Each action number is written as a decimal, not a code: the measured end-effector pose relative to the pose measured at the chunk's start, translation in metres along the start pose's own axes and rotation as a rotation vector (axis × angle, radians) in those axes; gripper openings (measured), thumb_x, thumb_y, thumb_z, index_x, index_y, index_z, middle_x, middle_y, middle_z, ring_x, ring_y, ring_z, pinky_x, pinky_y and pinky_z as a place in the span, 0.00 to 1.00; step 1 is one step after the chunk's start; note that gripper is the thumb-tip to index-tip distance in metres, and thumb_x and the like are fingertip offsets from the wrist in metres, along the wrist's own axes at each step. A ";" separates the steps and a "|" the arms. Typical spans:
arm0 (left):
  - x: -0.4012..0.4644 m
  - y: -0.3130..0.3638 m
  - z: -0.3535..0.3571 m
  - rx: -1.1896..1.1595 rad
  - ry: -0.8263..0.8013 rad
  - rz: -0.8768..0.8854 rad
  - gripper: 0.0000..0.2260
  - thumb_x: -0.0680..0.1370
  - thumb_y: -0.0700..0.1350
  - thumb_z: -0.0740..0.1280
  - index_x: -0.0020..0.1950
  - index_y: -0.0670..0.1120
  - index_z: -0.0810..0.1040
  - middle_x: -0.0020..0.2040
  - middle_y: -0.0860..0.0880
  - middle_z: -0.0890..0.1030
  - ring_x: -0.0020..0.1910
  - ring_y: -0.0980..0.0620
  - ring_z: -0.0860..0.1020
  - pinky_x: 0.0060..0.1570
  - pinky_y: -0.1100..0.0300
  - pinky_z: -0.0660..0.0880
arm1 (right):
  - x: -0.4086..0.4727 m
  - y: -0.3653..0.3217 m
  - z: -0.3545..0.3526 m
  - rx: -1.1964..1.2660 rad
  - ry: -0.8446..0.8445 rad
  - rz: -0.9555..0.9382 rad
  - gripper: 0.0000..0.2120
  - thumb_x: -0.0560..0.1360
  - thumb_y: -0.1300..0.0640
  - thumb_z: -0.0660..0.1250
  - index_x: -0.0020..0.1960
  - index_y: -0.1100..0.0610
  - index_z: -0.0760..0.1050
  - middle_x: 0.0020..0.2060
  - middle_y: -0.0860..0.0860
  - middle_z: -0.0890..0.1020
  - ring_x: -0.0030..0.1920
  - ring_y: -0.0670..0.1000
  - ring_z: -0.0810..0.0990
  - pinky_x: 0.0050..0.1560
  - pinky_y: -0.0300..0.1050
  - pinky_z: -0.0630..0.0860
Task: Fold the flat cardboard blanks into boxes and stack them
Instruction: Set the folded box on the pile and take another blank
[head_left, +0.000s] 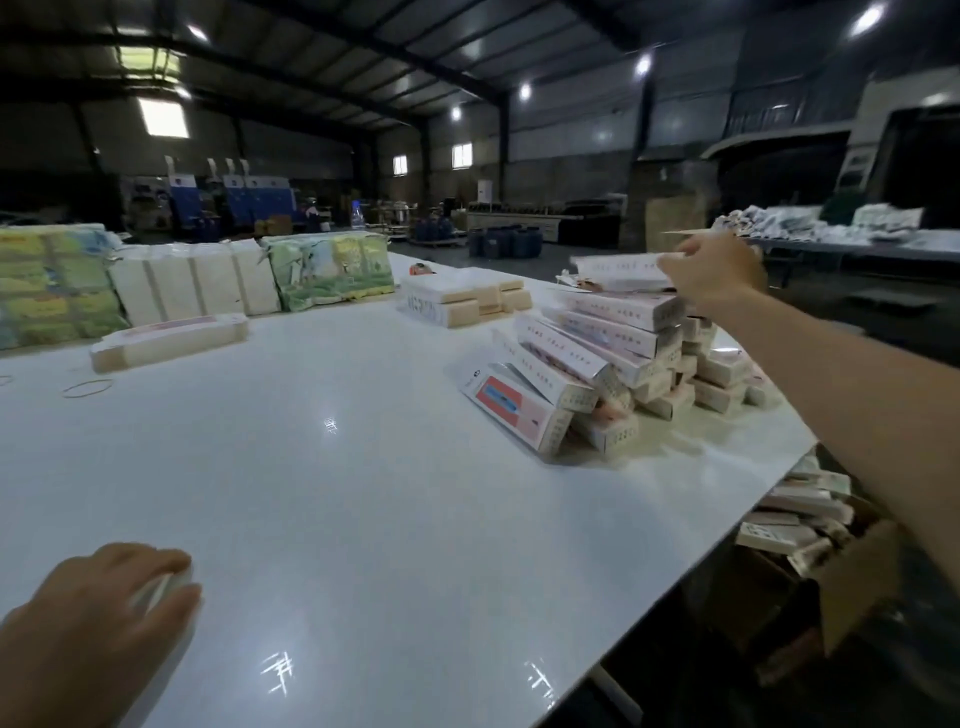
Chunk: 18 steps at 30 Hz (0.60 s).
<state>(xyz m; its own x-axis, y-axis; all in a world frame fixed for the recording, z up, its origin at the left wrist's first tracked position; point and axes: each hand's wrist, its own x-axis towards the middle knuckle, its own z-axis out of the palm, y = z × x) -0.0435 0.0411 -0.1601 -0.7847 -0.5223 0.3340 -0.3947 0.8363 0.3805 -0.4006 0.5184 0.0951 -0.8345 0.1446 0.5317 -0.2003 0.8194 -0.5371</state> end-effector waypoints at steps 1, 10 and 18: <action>-0.002 0.006 -0.004 0.006 -0.007 0.004 0.14 0.68 0.66 0.59 0.53 0.69 0.73 0.45 0.60 0.74 0.46 0.48 0.76 0.45 0.41 0.76 | -0.002 0.005 0.004 -0.023 -0.028 0.012 0.14 0.74 0.47 0.64 0.55 0.51 0.80 0.59 0.55 0.79 0.63 0.61 0.70 0.63 0.55 0.69; -0.032 0.101 -0.065 0.011 -0.002 0.009 0.19 0.67 0.63 0.60 0.48 0.54 0.81 0.50 0.49 0.80 0.51 0.43 0.76 0.53 0.43 0.73 | -0.043 -0.061 -0.009 0.045 0.138 -0.305 0.17 0.78 0.52 0.61 0.64 0.55 0.74 0.64 0.57 0.72 0.65 0.60 0.66 0.63 0.57 0.63; -0.044 0.121 -0.069 0.090 0.042 -0.026 0.11 0.77 0.51 0.61 0.57 0.55 0.77 0.60 0.56 0.75 0.59 0.53 0.69 0.55 0.59 0.65 | -0.226 -0.162 0.049 0.277 -0.507 -1.085 0.13 0.79 0.52 0.63 0.60 0.52 0.79 0.59 0.50 0.79 0.58 0.50 0.74 0.61 0.48 0.69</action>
<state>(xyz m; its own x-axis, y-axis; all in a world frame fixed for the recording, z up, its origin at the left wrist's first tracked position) -0.0236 0.1539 -0.0697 -0.7535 -0.5491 0.3616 -0.4577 0.8329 0.3111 -0.2048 0.3261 0.0299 -0.2603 -0.8209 0.5083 -0.9655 0.2263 -0.1289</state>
